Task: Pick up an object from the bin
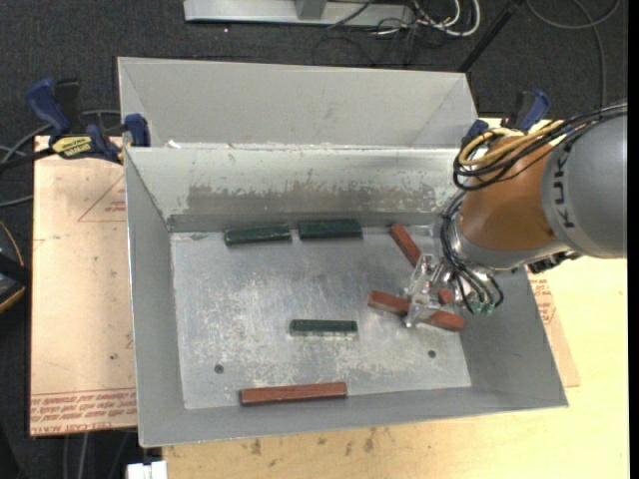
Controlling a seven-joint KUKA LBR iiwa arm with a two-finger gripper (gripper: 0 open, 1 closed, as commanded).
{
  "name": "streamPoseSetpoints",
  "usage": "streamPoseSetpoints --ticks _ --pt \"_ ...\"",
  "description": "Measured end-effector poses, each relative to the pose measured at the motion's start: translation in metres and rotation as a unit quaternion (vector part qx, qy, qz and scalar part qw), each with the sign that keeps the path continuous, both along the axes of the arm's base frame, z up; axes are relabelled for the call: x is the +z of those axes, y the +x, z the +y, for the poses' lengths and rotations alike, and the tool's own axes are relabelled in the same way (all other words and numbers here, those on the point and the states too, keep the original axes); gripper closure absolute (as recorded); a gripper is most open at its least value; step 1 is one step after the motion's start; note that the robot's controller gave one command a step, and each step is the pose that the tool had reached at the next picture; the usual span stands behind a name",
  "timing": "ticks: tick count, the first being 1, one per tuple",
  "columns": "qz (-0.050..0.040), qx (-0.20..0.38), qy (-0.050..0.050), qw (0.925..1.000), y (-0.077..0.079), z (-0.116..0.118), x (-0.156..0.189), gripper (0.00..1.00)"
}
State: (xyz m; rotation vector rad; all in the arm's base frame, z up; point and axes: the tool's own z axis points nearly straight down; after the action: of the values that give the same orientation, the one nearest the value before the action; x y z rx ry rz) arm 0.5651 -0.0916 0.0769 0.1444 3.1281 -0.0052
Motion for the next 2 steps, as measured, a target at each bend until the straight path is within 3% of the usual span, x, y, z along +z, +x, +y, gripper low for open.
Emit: streamPoseSetpoints --ticks 2 --pt "0.0009 0.0 0.0 1.0 -0.0007 0.0002 0.0026 1.0"
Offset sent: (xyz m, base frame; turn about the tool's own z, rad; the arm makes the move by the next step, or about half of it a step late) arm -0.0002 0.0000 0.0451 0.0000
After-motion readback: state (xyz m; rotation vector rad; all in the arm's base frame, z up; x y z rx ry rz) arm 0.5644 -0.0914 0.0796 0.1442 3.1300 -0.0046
